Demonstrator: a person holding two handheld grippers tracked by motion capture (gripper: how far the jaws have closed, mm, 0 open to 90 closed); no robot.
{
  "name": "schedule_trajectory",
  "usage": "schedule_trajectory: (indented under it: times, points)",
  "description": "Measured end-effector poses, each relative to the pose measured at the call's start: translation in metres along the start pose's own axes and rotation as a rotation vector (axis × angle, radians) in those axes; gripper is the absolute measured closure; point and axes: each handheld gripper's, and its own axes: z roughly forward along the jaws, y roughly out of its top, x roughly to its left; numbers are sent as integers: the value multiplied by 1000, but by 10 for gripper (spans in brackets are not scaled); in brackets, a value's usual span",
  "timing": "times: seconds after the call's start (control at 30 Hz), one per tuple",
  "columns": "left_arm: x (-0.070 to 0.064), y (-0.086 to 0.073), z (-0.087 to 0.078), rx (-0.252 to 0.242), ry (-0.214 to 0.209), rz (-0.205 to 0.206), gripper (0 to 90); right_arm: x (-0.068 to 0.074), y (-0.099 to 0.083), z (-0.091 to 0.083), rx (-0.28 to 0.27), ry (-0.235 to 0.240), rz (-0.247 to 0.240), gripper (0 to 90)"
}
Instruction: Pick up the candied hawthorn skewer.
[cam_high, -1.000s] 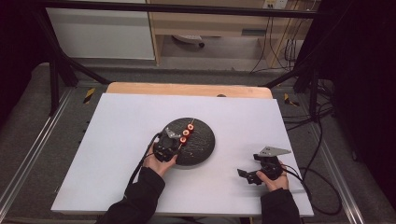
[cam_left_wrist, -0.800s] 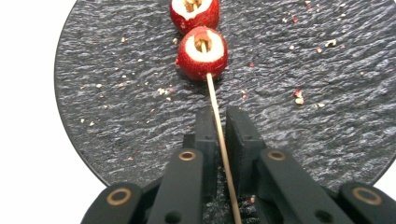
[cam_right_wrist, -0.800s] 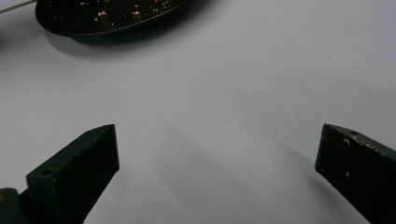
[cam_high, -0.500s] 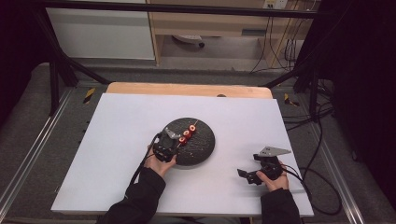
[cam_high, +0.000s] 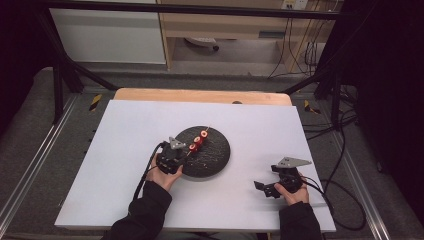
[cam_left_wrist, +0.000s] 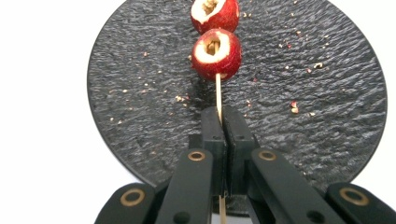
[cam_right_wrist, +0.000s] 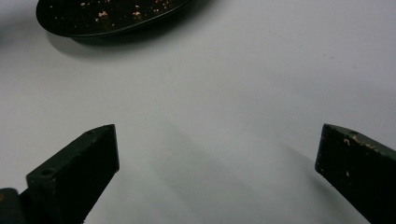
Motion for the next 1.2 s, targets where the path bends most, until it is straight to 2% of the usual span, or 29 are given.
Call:
schedule_trajectory:
  times: [0.2,0.43,0.87,1.1,1.2]
  points:
    - [10,-10,-16,-70,-55,-4,880,0,0,-1,-7,1,10,4]
    - [19,-21,-27,-106,-103,-2,880,3,3,1,-7,2,7,4]
    - [30,-46,-50,-164,-158,33,880,16,14,6,-29,21,17,4]
    - [38,-61,-60,-196,-193,32,880,24,20,13,-26,18,19,4]
    - [44,-66,-63,-206,-200,17,880,28,24,15,-28,16,23,3]
